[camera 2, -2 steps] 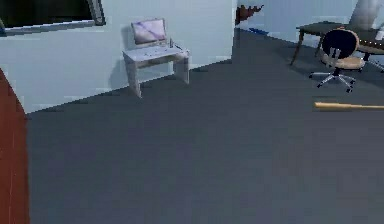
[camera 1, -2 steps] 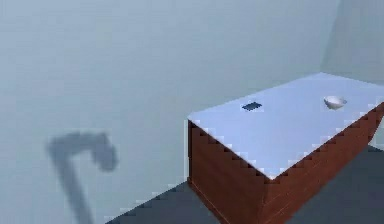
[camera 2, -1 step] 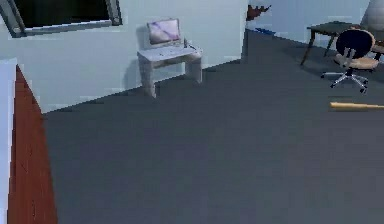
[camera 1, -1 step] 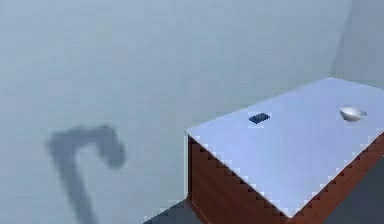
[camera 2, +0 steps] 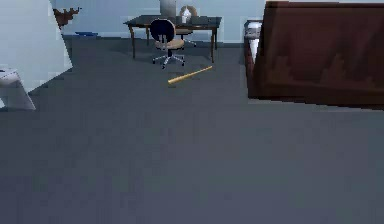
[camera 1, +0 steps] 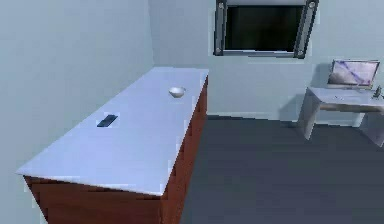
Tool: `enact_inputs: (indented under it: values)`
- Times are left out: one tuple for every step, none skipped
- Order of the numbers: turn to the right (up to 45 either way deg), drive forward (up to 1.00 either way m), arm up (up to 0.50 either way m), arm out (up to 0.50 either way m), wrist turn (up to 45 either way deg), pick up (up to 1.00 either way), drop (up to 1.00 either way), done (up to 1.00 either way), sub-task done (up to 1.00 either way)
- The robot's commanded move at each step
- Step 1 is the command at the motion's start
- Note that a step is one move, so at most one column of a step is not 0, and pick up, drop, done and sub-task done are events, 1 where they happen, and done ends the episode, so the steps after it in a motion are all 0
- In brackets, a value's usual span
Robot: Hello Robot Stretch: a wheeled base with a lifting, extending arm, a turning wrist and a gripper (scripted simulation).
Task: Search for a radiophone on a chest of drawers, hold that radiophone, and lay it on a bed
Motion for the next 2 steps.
enact_inputs:
  values:
    - [18.0,0.0,0.0,0.0,0.0,0.0,0.0,0.0,0.0]
    - [0.0,0.35,0.0,0.0,0.0,0.0,0.0,0.0,0.0]
